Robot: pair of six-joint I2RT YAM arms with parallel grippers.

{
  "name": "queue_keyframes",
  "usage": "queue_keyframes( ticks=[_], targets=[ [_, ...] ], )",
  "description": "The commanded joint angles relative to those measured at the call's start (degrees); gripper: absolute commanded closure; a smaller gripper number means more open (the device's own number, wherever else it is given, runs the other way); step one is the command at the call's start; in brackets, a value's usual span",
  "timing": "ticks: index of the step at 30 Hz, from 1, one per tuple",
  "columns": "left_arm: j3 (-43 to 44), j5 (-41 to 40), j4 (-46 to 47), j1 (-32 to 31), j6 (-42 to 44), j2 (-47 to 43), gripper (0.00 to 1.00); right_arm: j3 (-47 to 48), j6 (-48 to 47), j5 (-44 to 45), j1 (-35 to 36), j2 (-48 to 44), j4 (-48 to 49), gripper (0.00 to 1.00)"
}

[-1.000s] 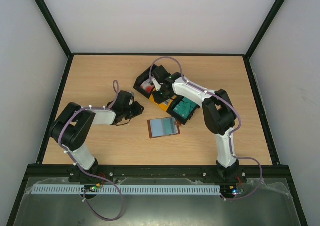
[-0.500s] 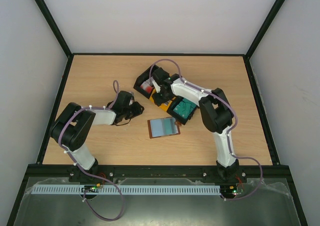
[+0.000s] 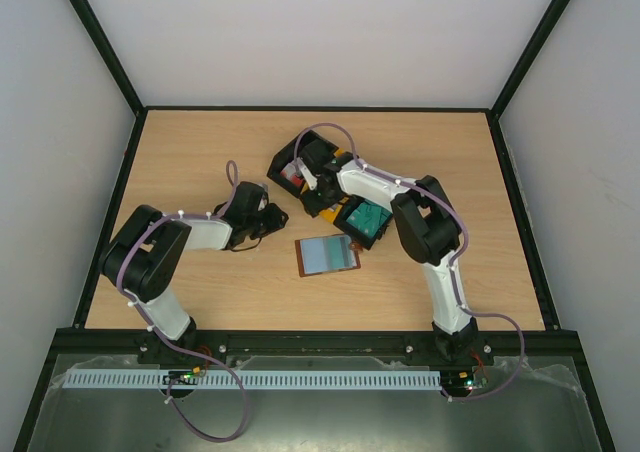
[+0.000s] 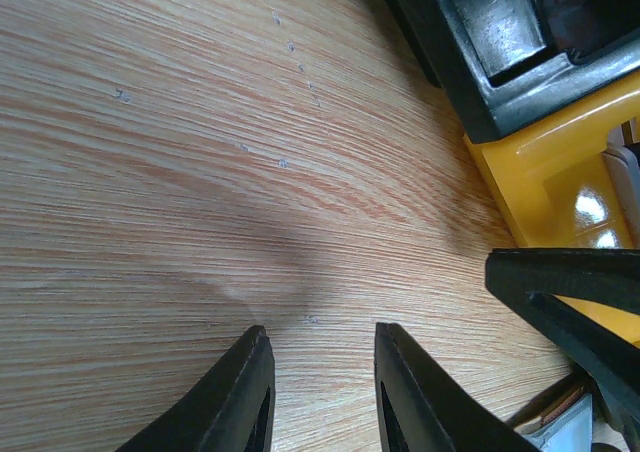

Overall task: Put the credit cards into the card holder
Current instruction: Pick up the credit card from the storage box.

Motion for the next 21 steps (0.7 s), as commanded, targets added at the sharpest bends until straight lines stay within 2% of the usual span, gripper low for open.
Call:
queue_keyframes(
  ticks=[1,7,21],
  targets=[
    [-1.39,-0.89,-6.01,0.22,0.53,2.77,0.70,-0.41,-0.73,-0.15,0.41,1.13,-0.76,0.39],
    [-1.37,-0.87,-5.97,0.22,0.53,2.90,0.70,-0.50,-0.48,-4.57,0.39,-1.86,-1.49,0.55],
    [-1.54,-0.67,-5.70,0.22,0.62,3.04,0.70,-0.37,1.09,-4.99,0.37,-5.01,-2.08,0.65]
  ],
)
